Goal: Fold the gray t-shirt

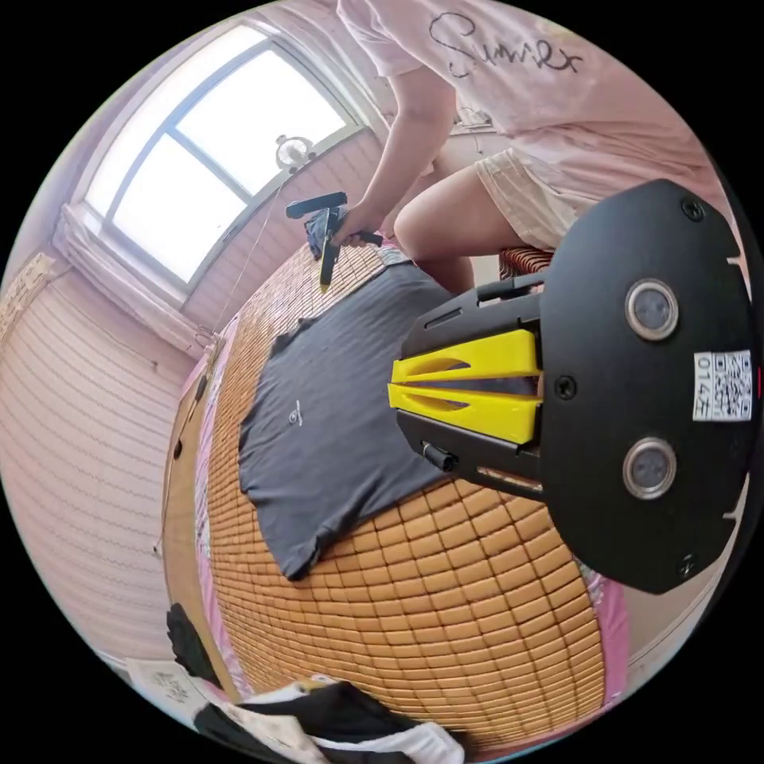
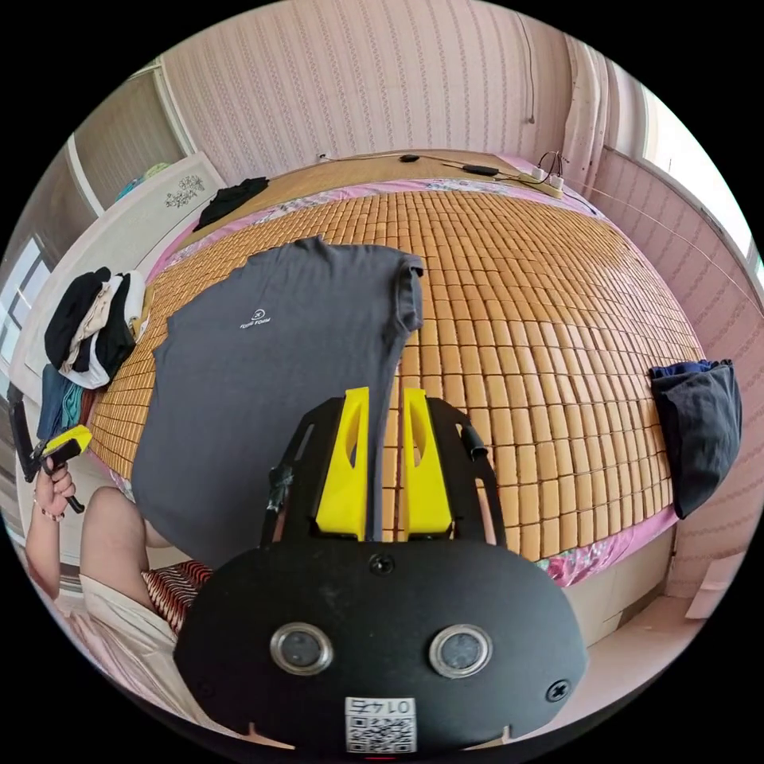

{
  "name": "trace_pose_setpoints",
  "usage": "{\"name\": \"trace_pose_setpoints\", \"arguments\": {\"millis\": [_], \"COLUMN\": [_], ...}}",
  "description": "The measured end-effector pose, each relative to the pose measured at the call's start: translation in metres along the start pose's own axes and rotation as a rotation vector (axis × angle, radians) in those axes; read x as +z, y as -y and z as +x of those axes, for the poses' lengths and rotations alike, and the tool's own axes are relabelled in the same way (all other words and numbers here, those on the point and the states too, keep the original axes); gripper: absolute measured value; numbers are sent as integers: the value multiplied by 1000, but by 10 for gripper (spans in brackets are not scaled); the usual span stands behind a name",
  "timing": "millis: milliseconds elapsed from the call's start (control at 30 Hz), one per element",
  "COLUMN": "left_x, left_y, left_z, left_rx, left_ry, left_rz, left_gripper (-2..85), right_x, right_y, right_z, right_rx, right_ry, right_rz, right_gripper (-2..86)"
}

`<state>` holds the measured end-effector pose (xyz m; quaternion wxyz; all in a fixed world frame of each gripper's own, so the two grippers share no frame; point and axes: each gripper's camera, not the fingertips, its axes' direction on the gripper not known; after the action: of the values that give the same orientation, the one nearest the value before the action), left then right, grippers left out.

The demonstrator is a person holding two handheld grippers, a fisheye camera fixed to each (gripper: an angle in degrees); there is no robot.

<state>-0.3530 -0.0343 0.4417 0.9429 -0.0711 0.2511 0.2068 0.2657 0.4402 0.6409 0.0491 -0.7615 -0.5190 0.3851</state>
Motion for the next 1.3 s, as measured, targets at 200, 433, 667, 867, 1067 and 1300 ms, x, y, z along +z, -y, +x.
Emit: {"name": "trace_pose_setpoints", "arguments": {"millis": [200,433,667,867,1067,1300], "left_x": [107,238,396,495,521,509], "left_y": [129,262,374,400,415,440], "left_z": [71,123,163,185,177,147], "left_rx": [231,345,364,462,396,161], "left_ry": [18,66,117,308,415,83], "left_rz": [-112,-172,-334,-564,-590,-342], "left_gripper": [-10,-9,3,57,11,-2], "right_x": [28,58,76,79,90,96], "right_y": [6,4,2,-2,-2,-4], "right_z": [59,119,161,178,199,222], "right_rx": [-3,95,86,32,56,73], "right_ry": [95,315,298,345,345,363], "right_rz": [22,51,47,94,38,16], "right_gripper": [87,92,54,53,10,2]}}
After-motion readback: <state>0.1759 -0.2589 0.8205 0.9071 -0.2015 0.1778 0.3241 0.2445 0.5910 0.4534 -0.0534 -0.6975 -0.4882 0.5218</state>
